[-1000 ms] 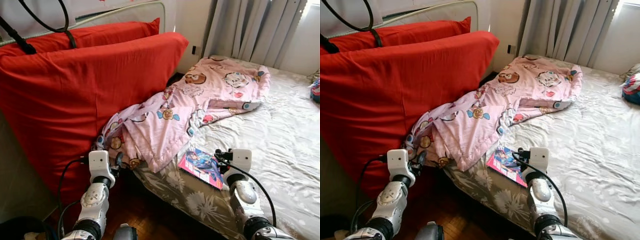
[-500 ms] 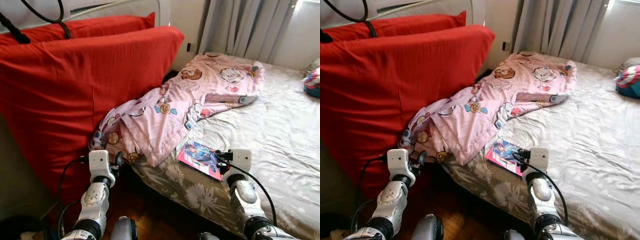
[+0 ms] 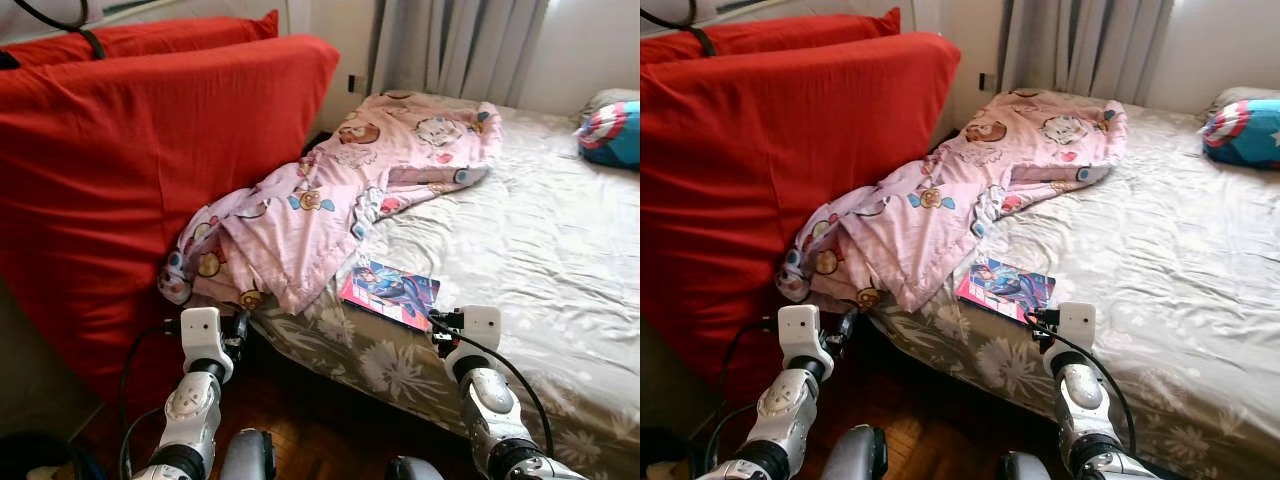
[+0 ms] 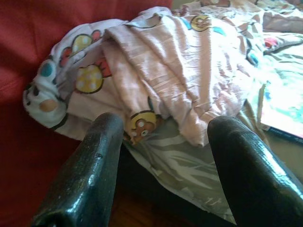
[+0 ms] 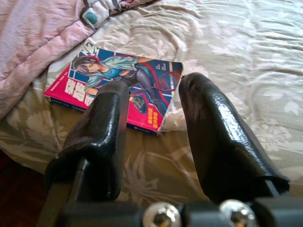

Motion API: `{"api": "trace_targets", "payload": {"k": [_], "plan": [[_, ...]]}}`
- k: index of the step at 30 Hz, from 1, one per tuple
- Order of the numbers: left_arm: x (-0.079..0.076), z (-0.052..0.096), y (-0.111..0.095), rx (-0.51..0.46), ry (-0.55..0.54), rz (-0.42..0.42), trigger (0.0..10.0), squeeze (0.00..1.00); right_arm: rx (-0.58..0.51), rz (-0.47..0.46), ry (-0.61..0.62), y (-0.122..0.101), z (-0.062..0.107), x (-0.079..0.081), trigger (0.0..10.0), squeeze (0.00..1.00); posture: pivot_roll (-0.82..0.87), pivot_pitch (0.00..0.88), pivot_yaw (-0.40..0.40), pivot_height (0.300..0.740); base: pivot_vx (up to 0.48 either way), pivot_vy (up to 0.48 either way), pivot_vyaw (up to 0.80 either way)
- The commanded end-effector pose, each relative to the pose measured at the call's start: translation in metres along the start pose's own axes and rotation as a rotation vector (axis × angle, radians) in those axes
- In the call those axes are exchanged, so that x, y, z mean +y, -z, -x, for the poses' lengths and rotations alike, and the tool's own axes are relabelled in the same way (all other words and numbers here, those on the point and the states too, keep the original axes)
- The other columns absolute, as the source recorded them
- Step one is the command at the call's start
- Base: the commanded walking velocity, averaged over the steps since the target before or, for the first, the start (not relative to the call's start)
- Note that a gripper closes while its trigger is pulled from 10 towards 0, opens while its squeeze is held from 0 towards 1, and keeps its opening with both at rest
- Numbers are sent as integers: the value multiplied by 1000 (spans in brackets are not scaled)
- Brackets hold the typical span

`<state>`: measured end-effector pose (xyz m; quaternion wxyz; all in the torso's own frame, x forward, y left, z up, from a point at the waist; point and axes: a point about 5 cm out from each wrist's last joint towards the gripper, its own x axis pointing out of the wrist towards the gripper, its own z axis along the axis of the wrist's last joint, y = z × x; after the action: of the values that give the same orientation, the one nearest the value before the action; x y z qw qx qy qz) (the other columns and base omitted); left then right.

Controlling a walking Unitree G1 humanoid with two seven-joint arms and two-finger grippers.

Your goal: Clean up the room

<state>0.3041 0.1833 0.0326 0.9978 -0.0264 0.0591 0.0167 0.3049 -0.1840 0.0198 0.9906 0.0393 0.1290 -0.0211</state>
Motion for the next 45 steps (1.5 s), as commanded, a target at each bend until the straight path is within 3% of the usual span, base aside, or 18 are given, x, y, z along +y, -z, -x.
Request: {"api": "trace_targets", "payload": {"k": [1, 15, 45], "plan": [[0, -3, -5, -10, 6, 1, 10000, 0, 2, -4, -5, -1, -1, 1, 10000, 0, -59, 0, -21, 612, 0, 0, 0], [0, -3, -6, -17, 12, 0, 10000, 0, 17, -3, -1, 1, 0, -4, 10000, 0, -58, 0, -21, 612, 0, 0, 0], [-1, -3, -5, -17, 21, 1, 10000, 0, 50, 6, -10, 5, 1, -3, 10000, 0, -61, 0, -21, 612, 295, 0, 0]]}}
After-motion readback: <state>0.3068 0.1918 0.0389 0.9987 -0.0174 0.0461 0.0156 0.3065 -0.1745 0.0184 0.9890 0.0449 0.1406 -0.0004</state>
